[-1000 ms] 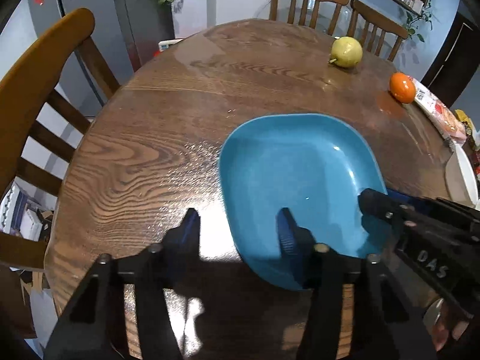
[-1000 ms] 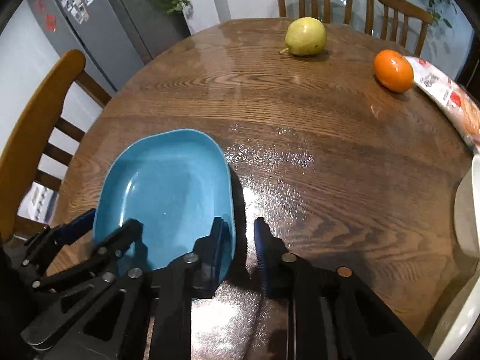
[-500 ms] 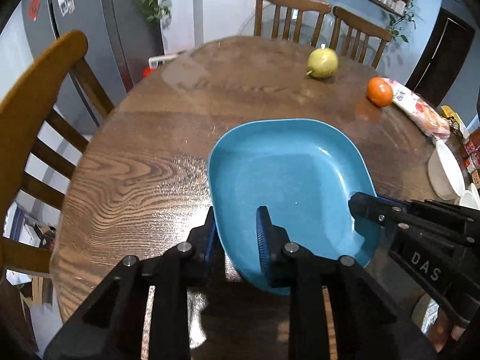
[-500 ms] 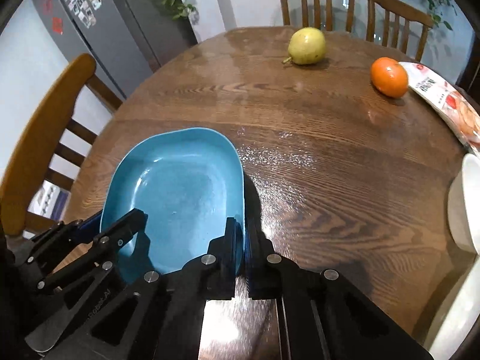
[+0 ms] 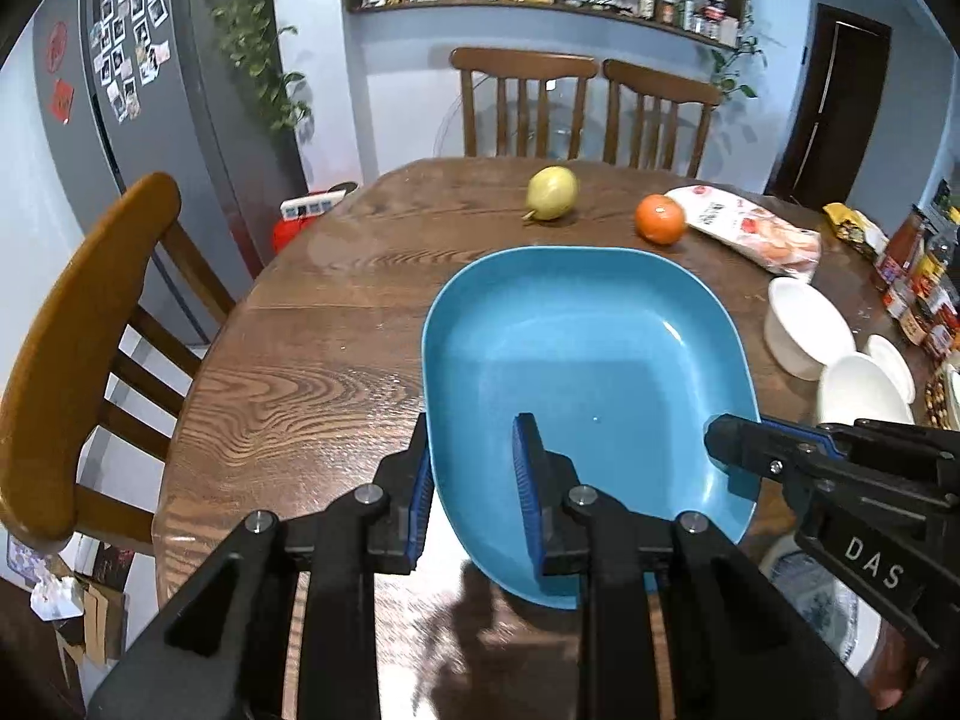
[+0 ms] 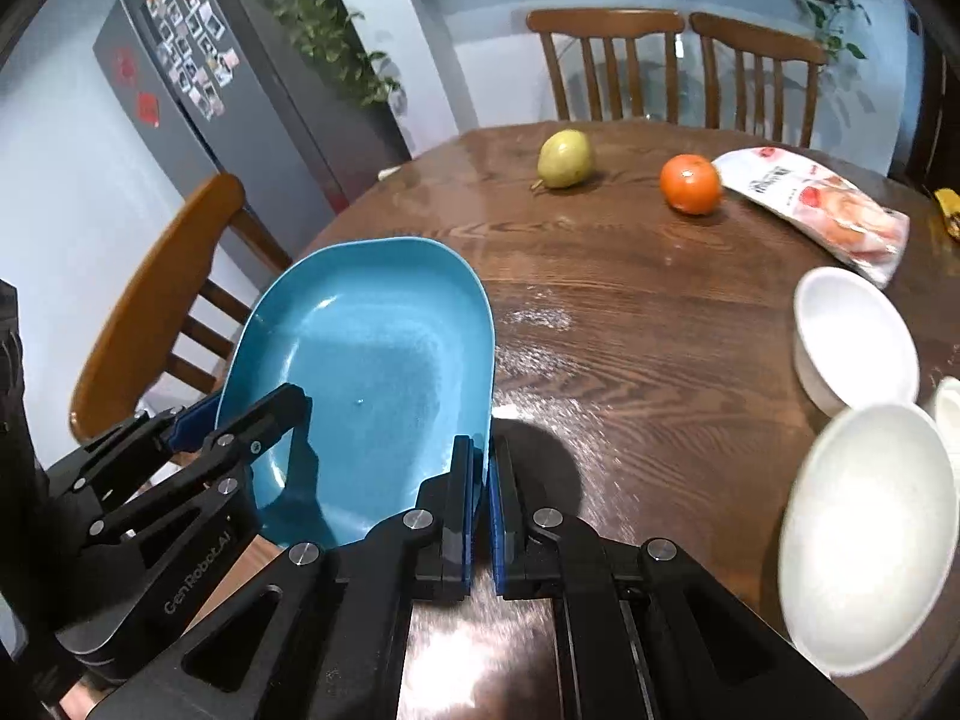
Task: Organize plates and bowls
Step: 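Carry the teal dish with both grippers and lower it onto the plate stack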
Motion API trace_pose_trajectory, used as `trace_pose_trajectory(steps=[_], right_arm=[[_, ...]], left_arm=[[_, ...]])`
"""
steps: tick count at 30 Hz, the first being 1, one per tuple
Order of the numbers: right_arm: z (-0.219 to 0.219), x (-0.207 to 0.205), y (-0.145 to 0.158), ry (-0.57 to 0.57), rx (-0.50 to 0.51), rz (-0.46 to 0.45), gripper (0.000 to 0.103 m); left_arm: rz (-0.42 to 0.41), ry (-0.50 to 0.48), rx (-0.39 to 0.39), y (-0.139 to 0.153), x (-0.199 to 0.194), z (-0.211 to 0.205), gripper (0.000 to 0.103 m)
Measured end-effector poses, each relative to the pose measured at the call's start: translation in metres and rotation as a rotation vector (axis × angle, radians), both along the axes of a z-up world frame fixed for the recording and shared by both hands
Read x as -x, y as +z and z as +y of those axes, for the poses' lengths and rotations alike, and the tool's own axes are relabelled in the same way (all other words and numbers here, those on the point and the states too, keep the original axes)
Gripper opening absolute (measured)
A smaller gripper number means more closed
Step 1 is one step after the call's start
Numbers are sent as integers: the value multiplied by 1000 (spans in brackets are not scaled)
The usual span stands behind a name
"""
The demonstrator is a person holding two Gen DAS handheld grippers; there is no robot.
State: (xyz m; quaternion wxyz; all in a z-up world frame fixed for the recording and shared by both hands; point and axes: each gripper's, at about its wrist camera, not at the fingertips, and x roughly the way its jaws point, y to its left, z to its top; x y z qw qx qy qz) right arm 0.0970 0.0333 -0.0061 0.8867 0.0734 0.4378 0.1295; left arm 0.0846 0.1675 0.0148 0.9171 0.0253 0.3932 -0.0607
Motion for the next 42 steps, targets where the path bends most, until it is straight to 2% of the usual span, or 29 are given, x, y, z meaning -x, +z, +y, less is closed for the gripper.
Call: trace_pose_trajectory(steps=[16, 26, 33, 42], right_arm=[[-62, 86, 9, -110, -9, -33, 6], [-101, 131, 1, -188, -13, -7, 6], [-114, 156, -16, -200, -10, 57, 6], [-121, 170, -56, -187, -17, 193, 7]], left_arm=[[-43, -141, -12, 10, 60, -67, 23], [-15, -238, -16, 1, 89, -109, 23], [67, -268, 11, -20, 109, -122, 23], [187, -294, -10, -52, 115, -135, 23]])
